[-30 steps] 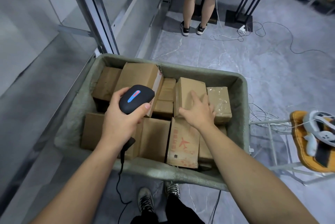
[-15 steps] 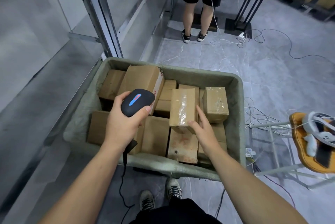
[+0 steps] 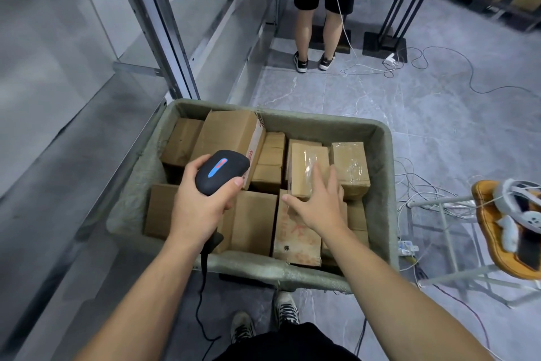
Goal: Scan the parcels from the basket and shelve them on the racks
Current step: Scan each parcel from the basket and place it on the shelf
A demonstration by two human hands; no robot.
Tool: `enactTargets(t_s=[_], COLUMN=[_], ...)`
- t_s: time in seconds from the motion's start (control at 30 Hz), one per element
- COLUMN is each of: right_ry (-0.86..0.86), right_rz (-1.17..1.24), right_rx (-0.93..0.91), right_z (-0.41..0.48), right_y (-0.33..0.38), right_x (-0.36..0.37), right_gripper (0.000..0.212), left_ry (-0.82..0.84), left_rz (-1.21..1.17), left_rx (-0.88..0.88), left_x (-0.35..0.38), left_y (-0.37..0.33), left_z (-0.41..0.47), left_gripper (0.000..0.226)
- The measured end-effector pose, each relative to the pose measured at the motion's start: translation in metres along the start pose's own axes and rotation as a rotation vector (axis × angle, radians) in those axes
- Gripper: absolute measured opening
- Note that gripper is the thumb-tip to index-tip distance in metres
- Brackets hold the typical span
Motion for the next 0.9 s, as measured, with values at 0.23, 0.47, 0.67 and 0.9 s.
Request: enactTargets(t_s=[0.23, 0.47, 0.67, 0.9], right_ry=[-0.058, -0.092, -0.103, 0.053], right_rz=[-0.077, -0.089, 0.255, 0.611], right_rx=[0.027, 0.088, 0.033, 0.035], right_z=[-0.003, 0.002, -0.001, -0.01], right_y=[-0.001, 0.001, -0.005, -0.017], right_x=[-0.002, -0.01, -0.015, 0.004], right_gripper=[0.084, 0.086, 0.073, 0.069], left_ry=[0.004, -0.006, -0.006, 0.013], left_rz=[0.001, 0.002, 0.002, 0.001], left_rx=[-0.01, -0.003, 0.003, -0.007], left_x=[-0.004, -0.005, -0.006, -0.006], left_y=[0.003, 0.001, -0.003, 0.0], left_z=[-0.002, -0.002, -0.002, -0.001], left_gripper=[0.064, 0.061, 0.066, 0.067])
Point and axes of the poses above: each hand's wrist, its own z-axis towards the middle knuckle, its own x-axis out of the palm, y = z × x, the point moved 8 cm from there along z, towards the middle knuckle, and after that the axes turned 4 degrees about -z, right-handed, at the moved point
